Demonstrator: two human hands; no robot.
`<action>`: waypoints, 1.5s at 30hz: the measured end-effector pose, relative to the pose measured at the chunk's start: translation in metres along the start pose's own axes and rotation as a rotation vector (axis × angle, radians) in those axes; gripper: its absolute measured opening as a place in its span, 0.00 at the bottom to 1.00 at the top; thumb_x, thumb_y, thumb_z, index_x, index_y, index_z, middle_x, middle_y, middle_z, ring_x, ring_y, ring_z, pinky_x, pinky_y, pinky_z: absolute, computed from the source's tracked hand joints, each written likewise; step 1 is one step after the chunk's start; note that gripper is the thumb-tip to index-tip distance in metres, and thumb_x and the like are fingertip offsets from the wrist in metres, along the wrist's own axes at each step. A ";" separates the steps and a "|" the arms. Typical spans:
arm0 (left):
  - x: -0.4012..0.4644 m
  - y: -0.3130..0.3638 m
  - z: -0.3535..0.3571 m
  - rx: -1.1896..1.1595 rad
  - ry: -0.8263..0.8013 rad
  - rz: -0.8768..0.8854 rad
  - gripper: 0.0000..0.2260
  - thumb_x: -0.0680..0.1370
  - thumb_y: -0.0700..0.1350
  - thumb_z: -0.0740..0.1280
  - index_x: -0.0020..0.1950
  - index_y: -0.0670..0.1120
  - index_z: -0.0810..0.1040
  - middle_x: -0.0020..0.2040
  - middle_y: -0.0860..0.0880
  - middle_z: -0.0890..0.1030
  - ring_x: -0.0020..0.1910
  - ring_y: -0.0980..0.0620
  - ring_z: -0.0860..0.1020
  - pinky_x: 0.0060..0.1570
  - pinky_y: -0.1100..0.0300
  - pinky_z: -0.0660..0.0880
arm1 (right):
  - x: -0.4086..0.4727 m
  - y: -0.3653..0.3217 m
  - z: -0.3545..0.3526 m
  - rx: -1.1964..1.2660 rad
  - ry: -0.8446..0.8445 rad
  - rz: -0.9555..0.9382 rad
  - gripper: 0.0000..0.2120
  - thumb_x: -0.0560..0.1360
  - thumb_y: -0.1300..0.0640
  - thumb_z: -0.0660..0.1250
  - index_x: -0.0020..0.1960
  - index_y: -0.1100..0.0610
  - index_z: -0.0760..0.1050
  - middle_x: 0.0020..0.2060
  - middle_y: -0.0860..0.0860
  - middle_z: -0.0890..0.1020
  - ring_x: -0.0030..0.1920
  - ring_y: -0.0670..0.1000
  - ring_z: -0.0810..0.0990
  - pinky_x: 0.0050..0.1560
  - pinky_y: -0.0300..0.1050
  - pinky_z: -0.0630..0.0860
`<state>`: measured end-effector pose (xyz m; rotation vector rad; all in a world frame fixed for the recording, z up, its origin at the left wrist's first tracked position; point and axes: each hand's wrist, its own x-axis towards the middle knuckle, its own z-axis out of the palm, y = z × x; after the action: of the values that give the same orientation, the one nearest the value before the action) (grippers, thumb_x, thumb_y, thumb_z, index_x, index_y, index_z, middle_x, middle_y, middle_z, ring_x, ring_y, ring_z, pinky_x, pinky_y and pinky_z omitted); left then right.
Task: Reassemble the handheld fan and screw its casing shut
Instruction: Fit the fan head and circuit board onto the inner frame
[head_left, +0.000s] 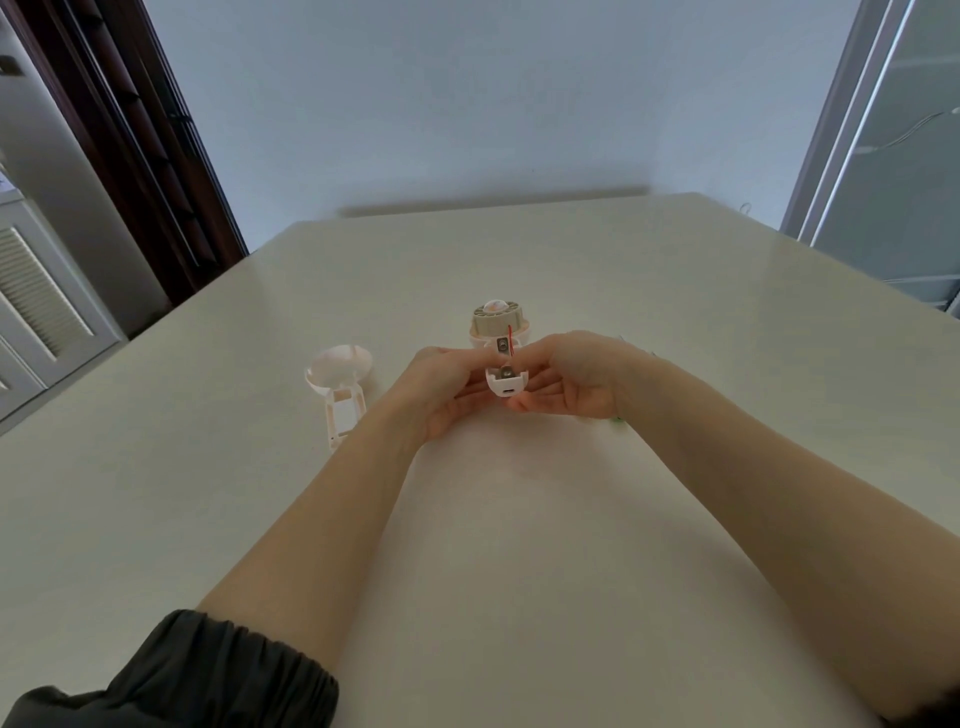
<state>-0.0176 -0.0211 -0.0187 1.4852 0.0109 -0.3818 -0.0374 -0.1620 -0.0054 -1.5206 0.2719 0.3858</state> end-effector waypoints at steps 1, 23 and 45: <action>0.000 0.000 0.000 0.004 -0.001 -0.002 0.01 0.72 0.35 0.69 0.42 0.39 0.80 0.30 0.47 0.83 0.27 0.54 0.81 0.27 0.66 0.76 | 0.000 0.000 0.000 0.007 -0.003 0.006 0.03 0.75 0.64 0.65 0.46 0.65 0.74 0.36 0.61 0.80 0.25 0.52 0.82 0.23 0.36 0.76; -0.002 0.004 -0.003 0.134 0.011 0.244 0.11 0.71 0.33 0.72 0.48 0.47 0.79 0.44 0.45 0.84 0.36 0.55 0.84 0.32 0.63 0.78 | -0.003 0.004 0.000 -0.263 0.075 -0.234 0.07 0.69 0.70 0.71 0.46 0.66 0.76 0.44 0.62 0.80 0.35 0.57 0.84 0.39 0.49 0.83; -0.001 0.001 0.000 0.134 0.049 0.140 0.07 0.71 0.34 0.71 0.46 0.43 0.80 0.38 0.48 0.84 0.32 0.55 0.83 0.28 0.64 0.77 | -0.002 0.002 -0.006 -0.159 -0.094 -0.075 0.09 0.70 0.70 0.71 0.49 0.68 0.76 0.39 0.62 0.83 0.37 0.60 0.84 0.37 0.47 0.83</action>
<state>-0.0181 -0.0210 -0.0171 1.6174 -0.0810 -0.2362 -0.0396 -0.1677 -0.0069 -1.6585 0.1111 0.4261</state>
